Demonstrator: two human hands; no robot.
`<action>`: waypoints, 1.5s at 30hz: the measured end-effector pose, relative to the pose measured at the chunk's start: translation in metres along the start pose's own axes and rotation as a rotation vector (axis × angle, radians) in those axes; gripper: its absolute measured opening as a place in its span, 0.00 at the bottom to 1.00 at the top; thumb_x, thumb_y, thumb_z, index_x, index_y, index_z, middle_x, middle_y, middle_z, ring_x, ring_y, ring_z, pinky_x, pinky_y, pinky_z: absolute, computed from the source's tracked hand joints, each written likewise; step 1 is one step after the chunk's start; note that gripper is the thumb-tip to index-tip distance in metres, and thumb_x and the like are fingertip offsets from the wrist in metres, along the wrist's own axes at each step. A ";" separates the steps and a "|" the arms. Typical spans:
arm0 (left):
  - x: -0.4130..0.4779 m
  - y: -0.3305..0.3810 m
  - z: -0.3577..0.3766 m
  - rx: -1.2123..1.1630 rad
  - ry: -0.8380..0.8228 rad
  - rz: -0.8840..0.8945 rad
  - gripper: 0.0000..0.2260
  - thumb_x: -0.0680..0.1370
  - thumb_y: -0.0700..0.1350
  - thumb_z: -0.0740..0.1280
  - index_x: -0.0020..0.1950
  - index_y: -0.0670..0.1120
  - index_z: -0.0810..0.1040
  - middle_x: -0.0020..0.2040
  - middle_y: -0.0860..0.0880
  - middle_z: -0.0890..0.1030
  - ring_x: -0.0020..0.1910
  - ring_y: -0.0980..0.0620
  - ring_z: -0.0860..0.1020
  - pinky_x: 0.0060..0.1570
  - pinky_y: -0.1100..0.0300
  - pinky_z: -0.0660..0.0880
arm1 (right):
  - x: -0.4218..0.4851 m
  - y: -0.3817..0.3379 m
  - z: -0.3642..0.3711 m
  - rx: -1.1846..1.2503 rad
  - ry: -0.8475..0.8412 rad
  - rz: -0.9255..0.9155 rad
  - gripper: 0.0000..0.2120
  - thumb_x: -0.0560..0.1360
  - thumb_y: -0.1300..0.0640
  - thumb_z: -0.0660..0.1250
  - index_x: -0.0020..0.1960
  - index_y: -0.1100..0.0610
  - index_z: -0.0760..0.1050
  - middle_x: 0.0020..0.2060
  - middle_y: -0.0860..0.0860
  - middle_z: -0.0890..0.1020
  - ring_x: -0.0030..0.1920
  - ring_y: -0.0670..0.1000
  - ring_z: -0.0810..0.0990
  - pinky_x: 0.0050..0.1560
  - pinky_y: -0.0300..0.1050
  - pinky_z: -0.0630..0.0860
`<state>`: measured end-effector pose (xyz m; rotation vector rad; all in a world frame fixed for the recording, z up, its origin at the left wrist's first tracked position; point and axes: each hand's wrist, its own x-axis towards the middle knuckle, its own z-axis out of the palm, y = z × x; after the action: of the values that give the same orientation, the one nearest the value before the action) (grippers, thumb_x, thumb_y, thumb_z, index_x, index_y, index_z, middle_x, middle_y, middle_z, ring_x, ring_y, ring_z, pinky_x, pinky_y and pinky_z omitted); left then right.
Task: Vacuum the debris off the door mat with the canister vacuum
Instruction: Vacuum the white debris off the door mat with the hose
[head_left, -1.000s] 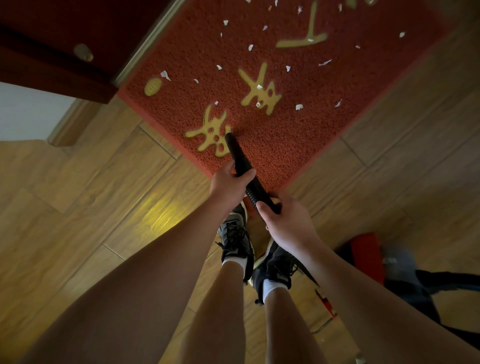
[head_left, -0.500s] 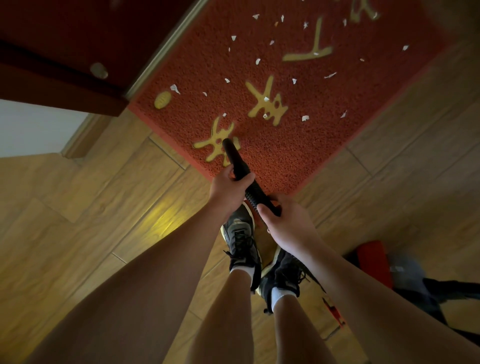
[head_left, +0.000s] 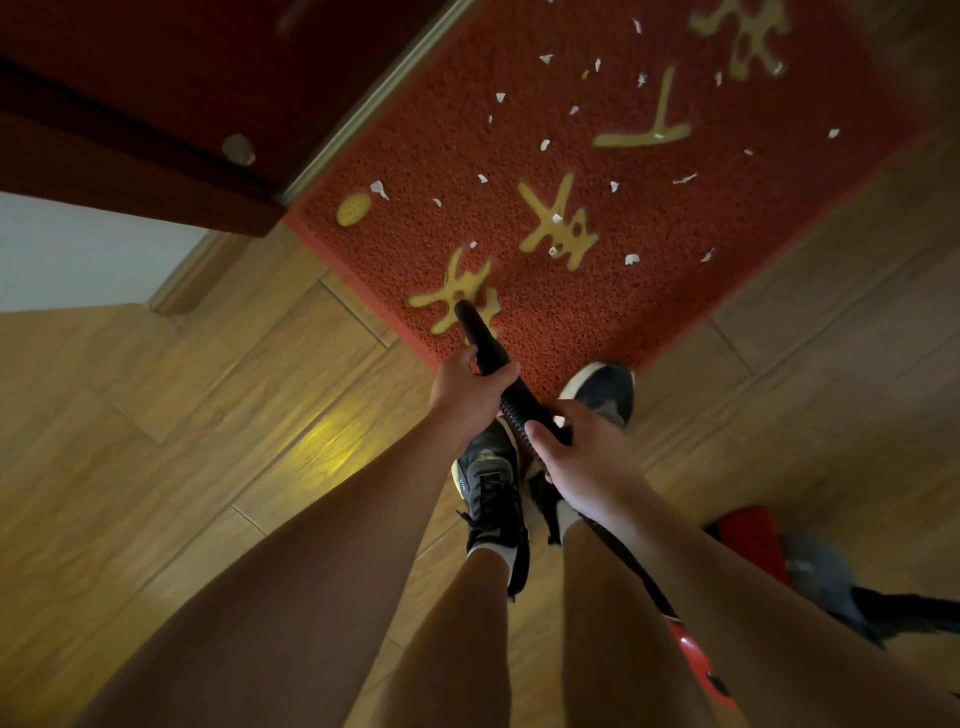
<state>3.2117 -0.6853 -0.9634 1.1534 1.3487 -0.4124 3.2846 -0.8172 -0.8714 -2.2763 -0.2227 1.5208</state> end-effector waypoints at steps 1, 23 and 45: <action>-0.002 0.001 0.001 -0.008 -0.005 -0.007 0.32 0.69 0.59 0.76 0.70 0.48 0.76 0.56 0.46 0.84 0.49 0.46 0.85 0.51 0.42 0.84 | -0.001 0.000 -0.001 -0.008 -0.010 -0.002 0.09 0.81 0.45 0.63 0.55 0.49 0.74 0.36 0.55 0.83 0.36 0.57 0.83 0.39 0.59 0.80; 0.003 0.037 0.023 -0.077 0.026 -0.013 0.42 0.58 0.66 0.74 0.69 0.50 0.78 0.52 0.45 0.86 0.46 0.45 0.86 0.47 0.41 0.84 | 0.018 -0.002 -0.045 0.040 -0.008 -0.015 0.11 0.81 0.45 0.63 0.55 0.51 0.76 0.36 0.50 0.83 0.35 0.51 0.84 0.42 0.57 0.82; 0.016 0.082 0.026 -0.006 0.124 -0.014 0.36 0.69 0.58 0.76 0.74 0.51 0.73 0.56 0.47 0.84 0.49 0.46 0.85 0.49 0.42 0.84 | 0.049 -0.020 -0.074 0.019 -0.039 -0.060 0.11 0.82 0.46 0.62 0.54 0.52 0.77 0.37 0.51 0.83 0.34 0.52 0.83 0.37 0.53 0.81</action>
<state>3.2955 -0.6655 -0.9497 1.1806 1.4650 -0.3513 3.3730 -0.7991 -0.8800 -2.2073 -0.2843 1.5309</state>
